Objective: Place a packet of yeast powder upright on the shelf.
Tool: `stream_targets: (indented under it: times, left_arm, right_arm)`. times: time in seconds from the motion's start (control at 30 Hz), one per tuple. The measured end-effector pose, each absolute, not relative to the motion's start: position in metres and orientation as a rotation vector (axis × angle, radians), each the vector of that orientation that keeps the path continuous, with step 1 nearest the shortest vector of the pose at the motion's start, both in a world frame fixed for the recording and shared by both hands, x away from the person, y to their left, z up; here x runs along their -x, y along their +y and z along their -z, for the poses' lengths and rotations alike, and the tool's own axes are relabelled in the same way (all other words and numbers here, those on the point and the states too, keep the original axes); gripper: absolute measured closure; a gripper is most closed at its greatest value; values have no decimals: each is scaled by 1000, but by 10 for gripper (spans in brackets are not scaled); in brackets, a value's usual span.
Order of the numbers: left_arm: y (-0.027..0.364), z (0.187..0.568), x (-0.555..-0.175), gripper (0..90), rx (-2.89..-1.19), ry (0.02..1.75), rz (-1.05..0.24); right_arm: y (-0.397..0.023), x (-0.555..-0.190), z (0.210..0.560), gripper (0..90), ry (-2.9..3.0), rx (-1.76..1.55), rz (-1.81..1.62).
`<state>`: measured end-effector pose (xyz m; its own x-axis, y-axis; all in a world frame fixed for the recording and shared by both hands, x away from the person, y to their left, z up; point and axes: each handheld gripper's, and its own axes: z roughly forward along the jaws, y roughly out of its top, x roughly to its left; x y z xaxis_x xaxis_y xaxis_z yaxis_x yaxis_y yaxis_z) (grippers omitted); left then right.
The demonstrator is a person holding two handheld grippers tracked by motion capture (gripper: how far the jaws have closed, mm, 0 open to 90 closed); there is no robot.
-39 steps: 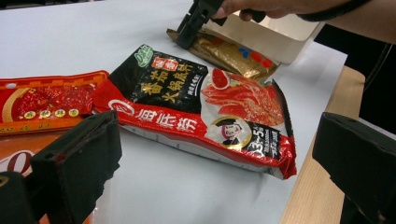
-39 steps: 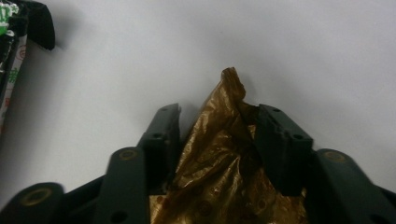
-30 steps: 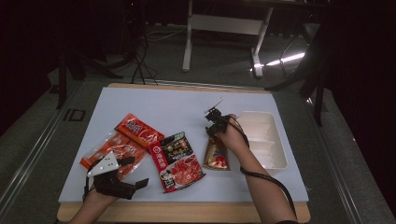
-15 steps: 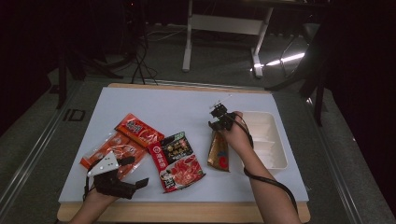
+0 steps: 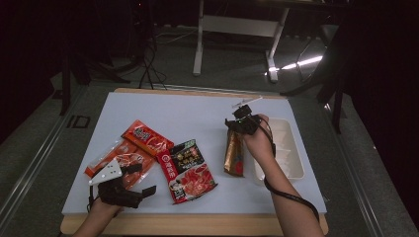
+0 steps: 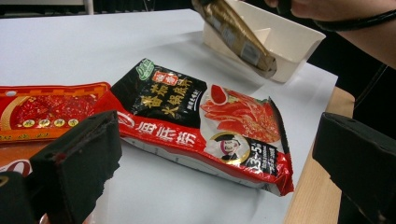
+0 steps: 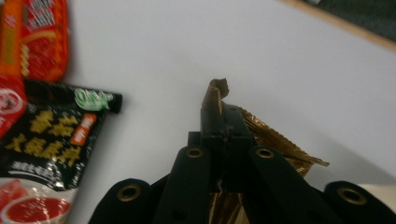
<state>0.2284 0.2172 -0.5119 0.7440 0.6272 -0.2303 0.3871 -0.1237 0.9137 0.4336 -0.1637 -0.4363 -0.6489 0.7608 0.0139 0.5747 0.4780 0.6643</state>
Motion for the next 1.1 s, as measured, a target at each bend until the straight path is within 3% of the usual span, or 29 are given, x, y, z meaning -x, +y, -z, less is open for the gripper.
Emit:
stream_targets:
  times: [0.63, 1.1]
  left_arm:
    - [216, 512, -228, 18, -1736, 807, -277]
    - [216, 512, -228, 19, -1740, 811, -282]
  right_arm:
    - [-174, -412, 377, 900, 2205, -979, -1096]
    - [-192, -418, 328, 900, 2057, -962, -1116]
